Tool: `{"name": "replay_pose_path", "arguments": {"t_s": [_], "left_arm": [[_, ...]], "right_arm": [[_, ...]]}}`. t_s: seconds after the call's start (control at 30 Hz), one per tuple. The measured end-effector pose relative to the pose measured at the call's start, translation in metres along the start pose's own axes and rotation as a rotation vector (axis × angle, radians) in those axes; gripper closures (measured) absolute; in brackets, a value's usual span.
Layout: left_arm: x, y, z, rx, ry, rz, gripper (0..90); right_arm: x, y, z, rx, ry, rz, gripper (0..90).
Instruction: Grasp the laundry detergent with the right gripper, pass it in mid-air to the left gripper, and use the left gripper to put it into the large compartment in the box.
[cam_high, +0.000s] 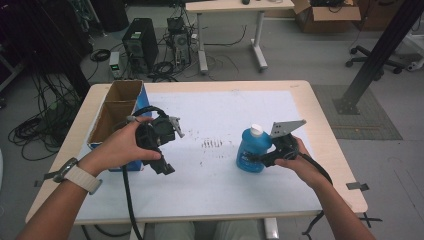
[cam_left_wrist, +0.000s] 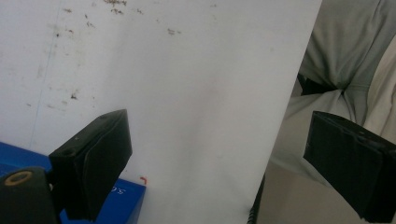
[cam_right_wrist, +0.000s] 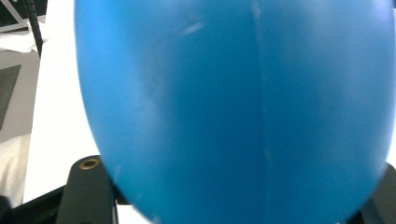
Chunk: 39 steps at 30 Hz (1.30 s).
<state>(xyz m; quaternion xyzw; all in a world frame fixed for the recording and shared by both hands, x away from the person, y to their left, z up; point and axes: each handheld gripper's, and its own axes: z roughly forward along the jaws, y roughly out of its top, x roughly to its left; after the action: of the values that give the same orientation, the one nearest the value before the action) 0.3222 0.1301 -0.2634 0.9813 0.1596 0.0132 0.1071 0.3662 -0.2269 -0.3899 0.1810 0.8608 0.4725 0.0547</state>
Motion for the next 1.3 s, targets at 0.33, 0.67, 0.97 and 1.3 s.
{"name": "replay_pose_path", "arguments": {"t_s": [0.33,0.67,0.97,1.3], "left_arm": [[0.000,-0.001,-0.001,-0.001,0.000,-0.005,7.9],[0.000,-0.001,-0.001,-0.006,0.002,-0.002,7.9],[0.000,-0.001,-0.001,-0.008,0.002,-0.009,8.1],[-0.004,0.000,-0.003,-0.017,0.005,-0.001,8.1]], "right_arm": [[0.001,0.001,-0.001,-0.008,0.003,-0.018,41.2],[0.002,0.000,-0.001,-0.024,0.001,-0.025,42.4],[0.001,0.001,-0.004,-0.044,-0.003,-0.024,43.3],[0.007,0.024,-0.024,-0.057,0.020,-0.049,43.2]]}}
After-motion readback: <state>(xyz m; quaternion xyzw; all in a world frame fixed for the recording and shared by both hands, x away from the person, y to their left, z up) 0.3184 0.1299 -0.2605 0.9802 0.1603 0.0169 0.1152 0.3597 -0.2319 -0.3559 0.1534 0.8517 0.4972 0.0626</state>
